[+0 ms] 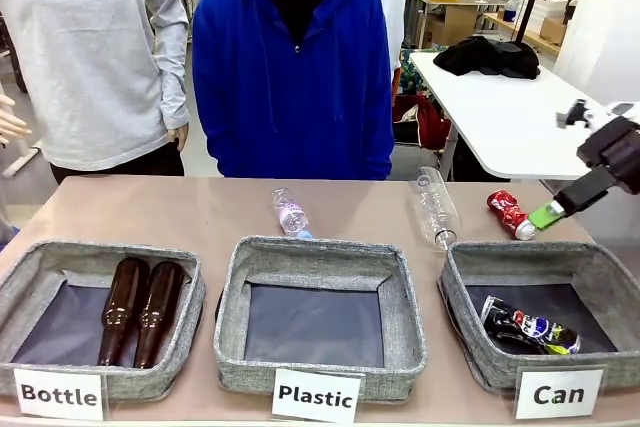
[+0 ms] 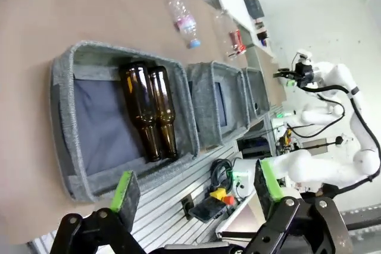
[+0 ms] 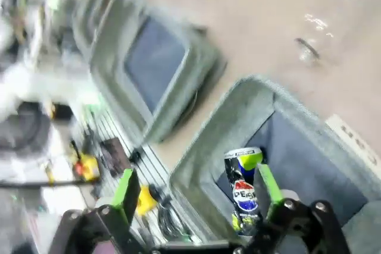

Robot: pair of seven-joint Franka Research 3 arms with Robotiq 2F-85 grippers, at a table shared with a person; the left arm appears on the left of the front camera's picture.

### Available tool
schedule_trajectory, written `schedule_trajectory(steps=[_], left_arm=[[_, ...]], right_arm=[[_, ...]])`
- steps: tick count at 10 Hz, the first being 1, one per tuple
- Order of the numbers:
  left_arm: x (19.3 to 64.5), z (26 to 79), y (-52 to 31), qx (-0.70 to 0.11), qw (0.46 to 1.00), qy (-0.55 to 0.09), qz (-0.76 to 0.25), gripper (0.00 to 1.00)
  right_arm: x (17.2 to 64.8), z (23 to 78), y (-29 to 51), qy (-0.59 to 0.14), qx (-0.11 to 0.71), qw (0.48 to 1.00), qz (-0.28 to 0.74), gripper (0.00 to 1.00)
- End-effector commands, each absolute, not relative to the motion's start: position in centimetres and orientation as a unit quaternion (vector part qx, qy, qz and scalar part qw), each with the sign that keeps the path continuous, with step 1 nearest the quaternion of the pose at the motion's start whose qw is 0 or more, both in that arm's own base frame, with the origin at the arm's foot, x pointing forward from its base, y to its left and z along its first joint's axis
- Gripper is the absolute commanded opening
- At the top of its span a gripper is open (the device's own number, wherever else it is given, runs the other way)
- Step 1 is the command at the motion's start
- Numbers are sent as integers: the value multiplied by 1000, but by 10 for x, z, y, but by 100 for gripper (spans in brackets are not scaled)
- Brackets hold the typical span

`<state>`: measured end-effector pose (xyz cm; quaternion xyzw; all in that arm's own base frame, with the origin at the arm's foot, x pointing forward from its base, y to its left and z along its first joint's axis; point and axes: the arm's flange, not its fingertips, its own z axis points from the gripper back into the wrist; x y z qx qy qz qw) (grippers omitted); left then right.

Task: Sort the can waste into the basket.
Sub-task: Pick up the can waste from the table and place it in the right Fabric basket.

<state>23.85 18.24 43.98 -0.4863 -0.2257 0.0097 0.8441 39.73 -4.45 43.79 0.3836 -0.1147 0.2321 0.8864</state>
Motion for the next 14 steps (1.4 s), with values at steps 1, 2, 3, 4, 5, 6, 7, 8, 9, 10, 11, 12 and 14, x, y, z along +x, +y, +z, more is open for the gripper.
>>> schedule_trajectory(steps=[1, 2, 3, 4, 5, 6, 7, 8, 9, 10, 11, 12, 14], left_arm=[[257, 398, 158, -494, 849, -189, 10, 100], [268, 382, 158, -479, 862, -166, 17, 100], [254, 424, 175, -489, 849, -202, 8, 100], [254, 424, 175, -489, 849, -202, 8, 100], [254, 424, 175, -489, 849, -202, 8, 100], [254, 424, 175, -489, 849, -202, 8, 100], [254, 424, 175, -489, 849, -202, 8, 100], [254, 424, 175, -489, 849, -202, 8, 100], [254, 424, 175, -489, 849, -202, 8, 100], [254, 424, 175, -489, 849, -202, 8, 100], [254, 424, 175, -489, 849, -202, 8, 100], [254, 424, 175, -489, 849, -202, 8, 100], [254, 424, 175, -489, 849, -202, 8, 100]], right_arm=[[369, 423, -65, -217, 447, 865, 71, 100], [361, 421, -77, -253, 463, 850, 4, 100], [351, 422, -86, -282, 479, 831, -38, 100], [347, 422, -92, -299, 484, 817, -93, 100], [348, 422, -97, -305, 484, 809, -135, 100], [350, 424, -102, -300, 478, 810, -158, 100], [353, 423, -105, -280, 459, 820, -195, 100], [362, 428, -129, -294, 488, 811, -129, 100], [362, 428, -129, -294, 488, 811, -129, 100], [362, 428, -129, -294, 488, 811, -129, 100], [362, 428, -129, -294, 488, 811, -129, 100], [362, 428, -129, -294, 488, 811, -129, 100], [362, 428, -129, -294, 488, 811, -129, 100]])
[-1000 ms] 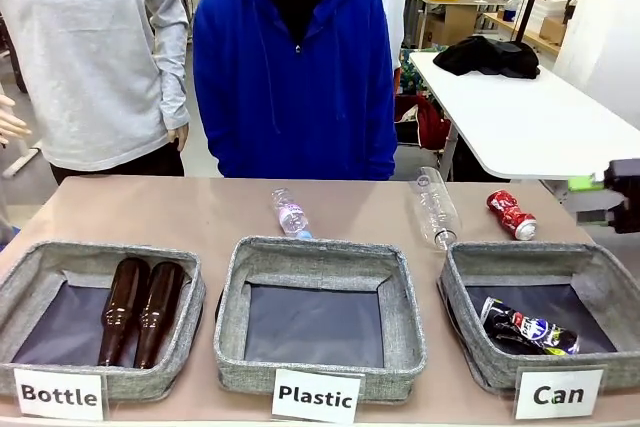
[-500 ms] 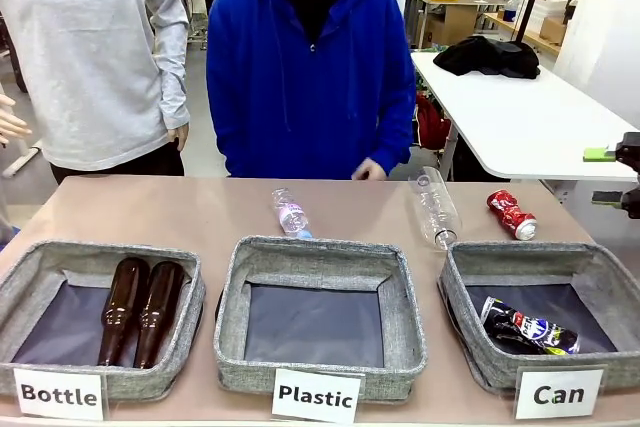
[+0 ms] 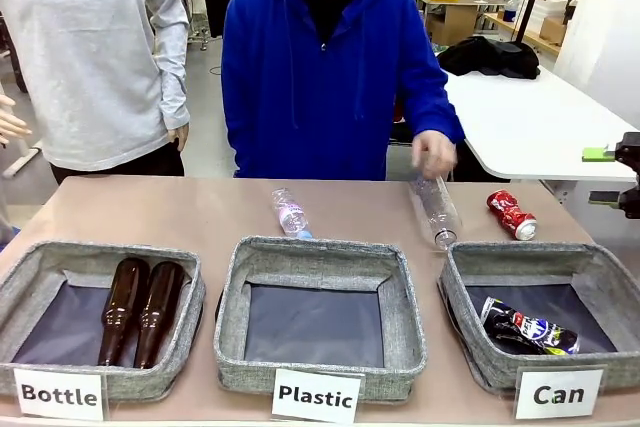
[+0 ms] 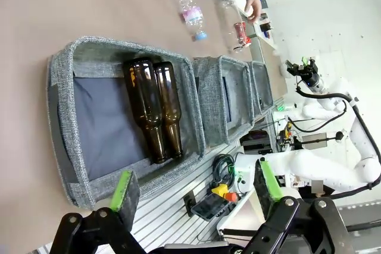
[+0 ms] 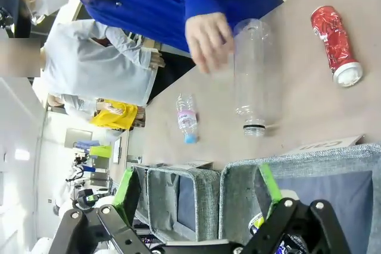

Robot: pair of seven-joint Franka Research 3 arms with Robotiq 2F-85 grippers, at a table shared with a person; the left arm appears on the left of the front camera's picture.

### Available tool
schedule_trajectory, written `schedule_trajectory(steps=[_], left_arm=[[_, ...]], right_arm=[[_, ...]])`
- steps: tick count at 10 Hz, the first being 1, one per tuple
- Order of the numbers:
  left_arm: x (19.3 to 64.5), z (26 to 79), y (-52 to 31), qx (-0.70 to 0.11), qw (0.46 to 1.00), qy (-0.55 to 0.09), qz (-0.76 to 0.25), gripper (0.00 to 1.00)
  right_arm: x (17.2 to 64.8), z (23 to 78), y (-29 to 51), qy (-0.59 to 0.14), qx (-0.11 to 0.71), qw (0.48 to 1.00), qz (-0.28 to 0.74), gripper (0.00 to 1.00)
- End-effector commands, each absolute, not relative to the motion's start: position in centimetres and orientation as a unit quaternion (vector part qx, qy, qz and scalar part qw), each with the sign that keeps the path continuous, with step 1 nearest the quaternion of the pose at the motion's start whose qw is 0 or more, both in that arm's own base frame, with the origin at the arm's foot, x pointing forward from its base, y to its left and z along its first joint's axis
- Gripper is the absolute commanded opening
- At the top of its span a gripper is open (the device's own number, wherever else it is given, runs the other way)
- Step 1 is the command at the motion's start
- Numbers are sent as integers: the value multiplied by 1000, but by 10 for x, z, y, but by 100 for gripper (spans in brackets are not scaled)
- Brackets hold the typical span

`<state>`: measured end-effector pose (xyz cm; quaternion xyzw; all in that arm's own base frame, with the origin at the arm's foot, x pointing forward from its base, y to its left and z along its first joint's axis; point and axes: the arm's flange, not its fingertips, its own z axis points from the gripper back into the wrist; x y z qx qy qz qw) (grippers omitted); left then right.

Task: Sort the can waste into the basket.
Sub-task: Pick up the can waste from the table and place it in the right Fabric basket.

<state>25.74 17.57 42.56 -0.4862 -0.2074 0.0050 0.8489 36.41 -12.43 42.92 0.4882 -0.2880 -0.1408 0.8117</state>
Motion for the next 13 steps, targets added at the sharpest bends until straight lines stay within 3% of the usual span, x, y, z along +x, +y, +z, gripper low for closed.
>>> schedule_trajectory(steps=[1, 10, 12, 13], left_arm=[[254, 424, 175, -489, 849, -202, 8, 100], [254, 424, 175, -489, 849, -202, 8, 100], [254, 424, 175, -489, 849, -202, 8, 100], [254, 424, 175, -489, 849, -202, 8, 100]], right_arm=[[362, 428, -129, -294, 488, 811, -129, 100], [363, 429, -126, -289, 488, 811, -142, 100], [393, 448, -102, -254, 334, 884, -208, 100], [428, 455, -89, -232, 301, 900, -214, 100]])
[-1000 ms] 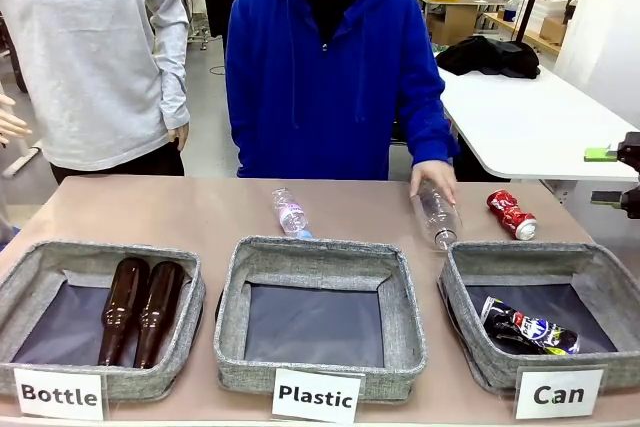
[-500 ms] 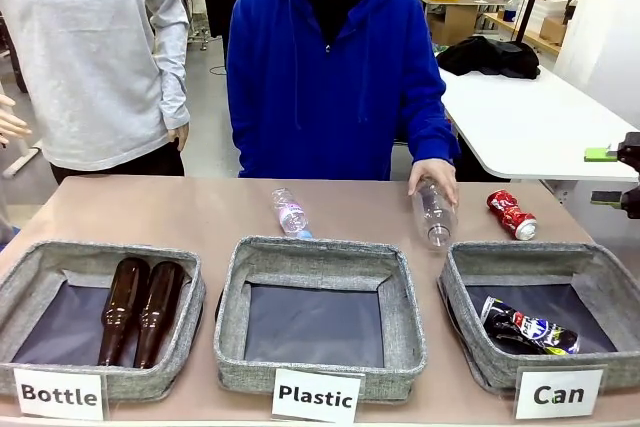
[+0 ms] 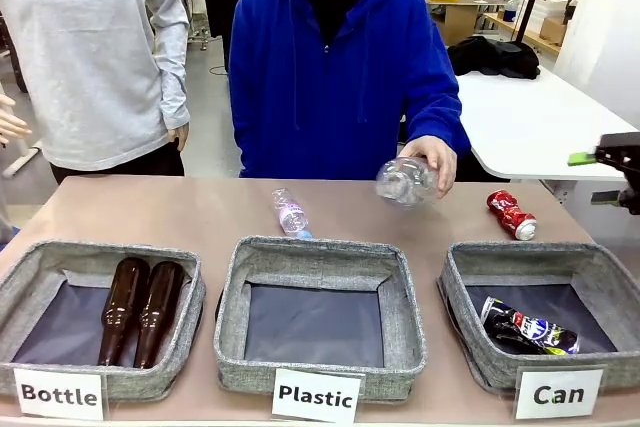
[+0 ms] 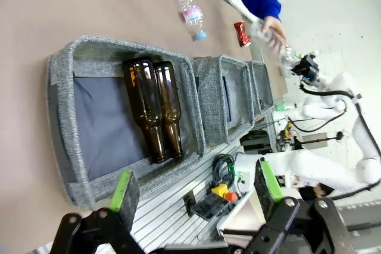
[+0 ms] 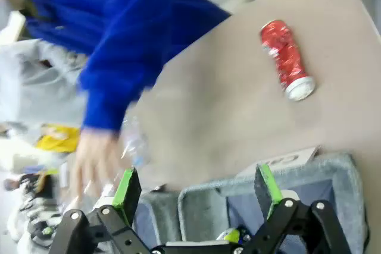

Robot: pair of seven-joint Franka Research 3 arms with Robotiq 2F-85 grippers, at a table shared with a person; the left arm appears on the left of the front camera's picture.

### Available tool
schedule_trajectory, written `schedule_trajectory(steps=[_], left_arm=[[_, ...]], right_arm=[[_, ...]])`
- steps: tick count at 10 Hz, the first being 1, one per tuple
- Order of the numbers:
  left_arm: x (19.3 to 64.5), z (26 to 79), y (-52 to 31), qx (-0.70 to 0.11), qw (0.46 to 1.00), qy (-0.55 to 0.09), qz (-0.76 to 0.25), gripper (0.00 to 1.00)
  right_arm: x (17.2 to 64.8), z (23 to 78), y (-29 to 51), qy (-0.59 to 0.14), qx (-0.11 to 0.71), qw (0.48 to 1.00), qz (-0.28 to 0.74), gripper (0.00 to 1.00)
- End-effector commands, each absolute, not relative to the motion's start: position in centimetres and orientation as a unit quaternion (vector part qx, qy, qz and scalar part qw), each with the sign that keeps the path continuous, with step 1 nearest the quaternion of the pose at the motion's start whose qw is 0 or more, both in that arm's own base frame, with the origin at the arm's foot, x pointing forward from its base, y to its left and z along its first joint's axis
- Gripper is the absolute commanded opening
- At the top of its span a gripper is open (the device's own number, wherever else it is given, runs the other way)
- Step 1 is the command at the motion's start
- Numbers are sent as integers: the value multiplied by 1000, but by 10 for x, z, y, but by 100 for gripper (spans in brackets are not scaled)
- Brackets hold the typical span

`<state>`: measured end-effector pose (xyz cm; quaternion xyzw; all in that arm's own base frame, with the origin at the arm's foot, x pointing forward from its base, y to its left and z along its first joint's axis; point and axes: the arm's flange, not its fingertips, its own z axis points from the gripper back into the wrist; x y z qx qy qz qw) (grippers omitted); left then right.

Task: Sort the can waste into the basket.
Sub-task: Pick up the can waste from the table and place it in the right Fabric basket.

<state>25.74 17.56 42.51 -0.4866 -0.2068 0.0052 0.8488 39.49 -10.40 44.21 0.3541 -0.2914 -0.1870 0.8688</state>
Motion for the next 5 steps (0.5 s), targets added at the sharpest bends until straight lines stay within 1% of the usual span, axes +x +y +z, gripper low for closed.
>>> schedule_trajectory(steps=[1, 2, 3, 5], left_arm=[[254, 424, 175, -489, 849, -202, 8, 100], [254, 424, 175, -489, 849, -202, 8, 100], [254, 424, 175, -489, 849, -202, 8, 100], [254, 424, 175, -489, 849, -202, 8, 100]], right_arm=[[450, 455, -86, -209, 288, 908, -222, 100], [432, 467, -103, -223, 320, 897, -206, 100], [401, 477, -127, -221, 341, 891, -204, 100], [339, 478, -181, -172, 341, 907, -177, 100]])
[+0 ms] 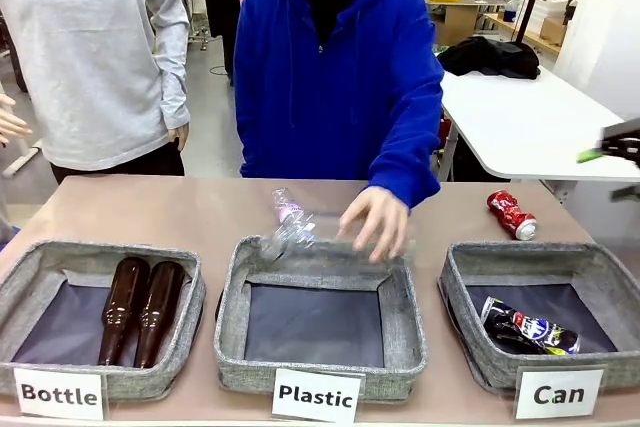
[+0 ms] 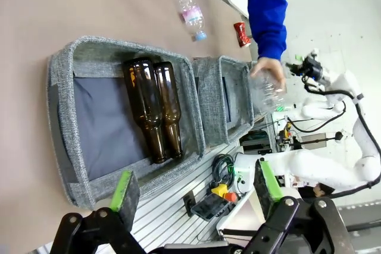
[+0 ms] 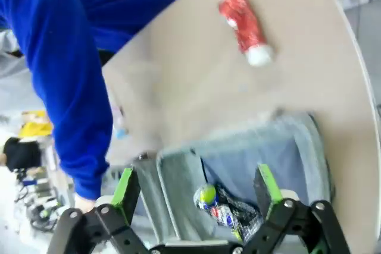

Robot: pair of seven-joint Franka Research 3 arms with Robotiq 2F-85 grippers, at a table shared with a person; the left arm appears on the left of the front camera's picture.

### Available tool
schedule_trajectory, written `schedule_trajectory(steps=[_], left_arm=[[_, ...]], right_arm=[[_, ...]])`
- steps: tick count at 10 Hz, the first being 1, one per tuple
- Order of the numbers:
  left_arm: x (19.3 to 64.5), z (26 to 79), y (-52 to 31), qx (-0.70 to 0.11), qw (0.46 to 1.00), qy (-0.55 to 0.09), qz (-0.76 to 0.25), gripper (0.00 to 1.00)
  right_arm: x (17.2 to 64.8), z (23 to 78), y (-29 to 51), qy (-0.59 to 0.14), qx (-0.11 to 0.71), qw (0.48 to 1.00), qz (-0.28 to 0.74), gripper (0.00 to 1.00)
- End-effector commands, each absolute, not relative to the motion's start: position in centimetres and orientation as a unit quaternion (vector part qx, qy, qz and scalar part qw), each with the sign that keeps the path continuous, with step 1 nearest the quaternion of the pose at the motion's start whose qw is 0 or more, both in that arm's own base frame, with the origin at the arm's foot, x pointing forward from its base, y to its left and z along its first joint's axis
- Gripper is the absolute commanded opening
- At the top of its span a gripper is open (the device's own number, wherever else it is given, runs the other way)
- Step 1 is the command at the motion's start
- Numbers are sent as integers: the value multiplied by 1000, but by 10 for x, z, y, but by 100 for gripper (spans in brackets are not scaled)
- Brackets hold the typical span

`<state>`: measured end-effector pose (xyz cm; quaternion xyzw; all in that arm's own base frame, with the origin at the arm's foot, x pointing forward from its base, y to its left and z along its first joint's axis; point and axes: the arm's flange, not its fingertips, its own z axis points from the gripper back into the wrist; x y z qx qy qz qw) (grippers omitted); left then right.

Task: Sort the can waste into the basket.
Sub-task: Pick up the can waste from the table and place it in the right Fabric basket.

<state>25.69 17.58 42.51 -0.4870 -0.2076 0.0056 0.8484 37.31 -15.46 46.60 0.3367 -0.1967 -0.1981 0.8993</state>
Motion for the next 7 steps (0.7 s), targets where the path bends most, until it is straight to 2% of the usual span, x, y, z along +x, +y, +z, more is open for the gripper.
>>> schedule_trajectory(steps=[1, 3, 4, 5, 7], left_arm=[[254, 424, 175, -489, 849, -202, 8, 100], [254, 424, 175, -489, 849, -202, 8, 100], [254, 424, 175, -489, 849, -202, 8, 100], [254, 424, 175, -489, 849, -202, 8, 100], [254, 424, 175, -489, 849, -202, 8, 100]], right_arm=[[316, 477, -200, -163, 324, 920, -148, 100], [281, 464, -226, -193, 352, 911, -91, 100], [281, 455, -232, -207, 358, 901, -128, 100], [296, 450, -229, -215, 328, 904, -172, 100], [336, 455, -205, -206, 249, 927, -192, 100]])
